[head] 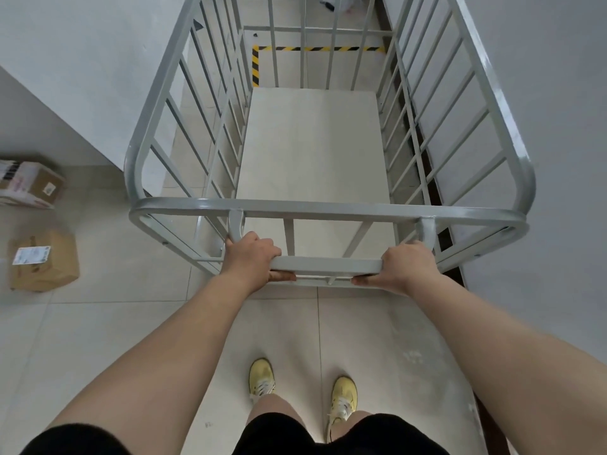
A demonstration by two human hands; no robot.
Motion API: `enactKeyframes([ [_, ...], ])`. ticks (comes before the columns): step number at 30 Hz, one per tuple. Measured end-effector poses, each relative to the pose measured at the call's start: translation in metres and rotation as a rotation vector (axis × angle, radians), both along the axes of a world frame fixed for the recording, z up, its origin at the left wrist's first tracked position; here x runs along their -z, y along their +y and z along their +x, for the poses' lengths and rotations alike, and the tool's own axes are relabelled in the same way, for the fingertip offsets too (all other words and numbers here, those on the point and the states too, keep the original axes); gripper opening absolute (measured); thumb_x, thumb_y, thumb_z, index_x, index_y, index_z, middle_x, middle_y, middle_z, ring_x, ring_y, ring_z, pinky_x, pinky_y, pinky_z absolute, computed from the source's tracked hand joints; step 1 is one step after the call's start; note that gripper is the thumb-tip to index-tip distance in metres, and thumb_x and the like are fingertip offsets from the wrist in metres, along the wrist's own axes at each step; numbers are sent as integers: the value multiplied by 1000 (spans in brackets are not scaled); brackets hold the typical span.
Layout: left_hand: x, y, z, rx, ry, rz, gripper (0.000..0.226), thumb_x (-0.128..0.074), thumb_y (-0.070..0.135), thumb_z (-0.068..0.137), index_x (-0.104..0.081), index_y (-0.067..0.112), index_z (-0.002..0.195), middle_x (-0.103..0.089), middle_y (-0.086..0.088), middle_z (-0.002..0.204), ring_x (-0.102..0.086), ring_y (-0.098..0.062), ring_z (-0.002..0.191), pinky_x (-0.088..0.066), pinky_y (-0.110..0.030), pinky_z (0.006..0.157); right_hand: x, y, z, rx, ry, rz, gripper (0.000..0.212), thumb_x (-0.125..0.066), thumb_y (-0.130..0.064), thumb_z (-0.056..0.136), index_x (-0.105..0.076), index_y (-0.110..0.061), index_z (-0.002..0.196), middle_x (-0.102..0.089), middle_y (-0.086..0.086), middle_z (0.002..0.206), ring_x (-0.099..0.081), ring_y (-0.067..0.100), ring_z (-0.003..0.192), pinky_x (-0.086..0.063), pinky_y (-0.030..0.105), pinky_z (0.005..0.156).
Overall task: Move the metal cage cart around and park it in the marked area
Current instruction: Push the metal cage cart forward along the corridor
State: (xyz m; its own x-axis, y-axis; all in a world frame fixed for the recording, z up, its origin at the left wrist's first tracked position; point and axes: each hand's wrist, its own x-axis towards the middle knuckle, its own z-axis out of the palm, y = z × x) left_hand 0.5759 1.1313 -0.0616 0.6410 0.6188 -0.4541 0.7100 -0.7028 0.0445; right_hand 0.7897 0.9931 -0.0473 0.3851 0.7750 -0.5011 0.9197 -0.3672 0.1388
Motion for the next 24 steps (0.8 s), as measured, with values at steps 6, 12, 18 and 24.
enactKeyframes([
  [6,0,30,5,16,-29,-10,55,-49,70,76,-63,23,99,-60,6,109,-44,-19,114,-33,-52,101,7,26,5,16,-10,37,69,-41,-88,64,-46,-20,56,-49,-5,58,-54,18,70,-34,27,72],
  [12,2,53,28,21,-48,-15,56,-50,71,75,-64,22,98,-61,6,107,-45,-20,112,-34,-52,99,10,50,29,17,-41,24,69,-39,-89,64,-52,-21,61,-48,-7,60,-50,18,70,-32,26,75],
  [18,2,83,51,31,-22,-11,55,-48,70,76,-63,23,99,-60,6,109,-45,-21,112,-32,-52,101,14,79,53,-8,-55,41,69,-37,-90,64,-45,-21,56,-47,-7,58,-51,17,68,-31,27,73],
  [24,1,117,74,34,4,8,57,-47,72,76,-64,23,99,-60,7,110,-46,-19,113,-33,-51,100,19,111,76,-12,-60,103,71,-36,-92,61,-49,-22,56,-51,-6,58,-54,16,66,-37,29,77],
])
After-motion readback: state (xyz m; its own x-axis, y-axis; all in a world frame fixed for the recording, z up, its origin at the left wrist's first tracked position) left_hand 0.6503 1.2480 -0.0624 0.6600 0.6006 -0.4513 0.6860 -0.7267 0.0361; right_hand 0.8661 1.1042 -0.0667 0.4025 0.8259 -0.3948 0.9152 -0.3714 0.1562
